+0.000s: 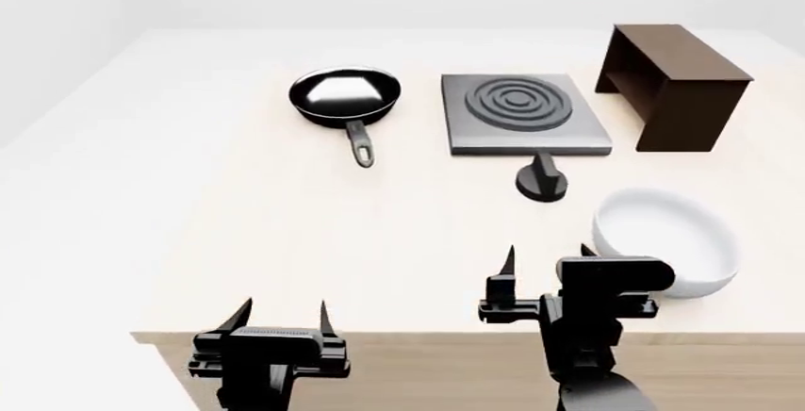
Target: Turn on the stove.
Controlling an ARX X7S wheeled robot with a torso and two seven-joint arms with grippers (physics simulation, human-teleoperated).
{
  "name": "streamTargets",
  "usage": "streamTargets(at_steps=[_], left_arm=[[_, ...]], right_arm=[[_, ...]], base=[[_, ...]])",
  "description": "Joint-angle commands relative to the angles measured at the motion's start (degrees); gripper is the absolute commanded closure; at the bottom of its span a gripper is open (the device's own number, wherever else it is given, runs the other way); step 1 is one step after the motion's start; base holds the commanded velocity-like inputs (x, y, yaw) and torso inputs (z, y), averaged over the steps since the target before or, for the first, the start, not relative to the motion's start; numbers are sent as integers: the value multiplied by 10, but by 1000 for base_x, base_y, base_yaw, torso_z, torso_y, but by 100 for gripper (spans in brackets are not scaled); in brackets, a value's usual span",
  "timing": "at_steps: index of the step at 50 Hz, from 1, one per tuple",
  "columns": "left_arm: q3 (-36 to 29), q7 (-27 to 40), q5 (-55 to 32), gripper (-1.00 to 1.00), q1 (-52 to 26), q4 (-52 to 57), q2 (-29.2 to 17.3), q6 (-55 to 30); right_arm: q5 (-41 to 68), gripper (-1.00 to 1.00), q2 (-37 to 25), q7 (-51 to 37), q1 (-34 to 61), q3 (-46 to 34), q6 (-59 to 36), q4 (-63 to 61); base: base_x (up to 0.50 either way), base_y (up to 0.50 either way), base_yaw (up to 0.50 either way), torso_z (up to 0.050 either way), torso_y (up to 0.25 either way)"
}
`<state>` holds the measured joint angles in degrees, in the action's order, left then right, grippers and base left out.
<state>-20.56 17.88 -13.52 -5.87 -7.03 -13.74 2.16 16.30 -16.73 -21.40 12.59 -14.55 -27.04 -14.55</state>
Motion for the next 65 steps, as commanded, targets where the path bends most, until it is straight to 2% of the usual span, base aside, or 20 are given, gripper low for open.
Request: streamTargets(at_steps=[1,65], left_arm=[[-2,2,-1,-100,-2,-3,-1,0],[-15,9,-8,-100,-8,-15,-5,6]], right_arm=[[-4,-100,0,-6,2,-4,0,7],[13,-100,-6,-13,0,-7,5,17]], base=[[172,0,0,0,0],[56,0,0,0,0]])
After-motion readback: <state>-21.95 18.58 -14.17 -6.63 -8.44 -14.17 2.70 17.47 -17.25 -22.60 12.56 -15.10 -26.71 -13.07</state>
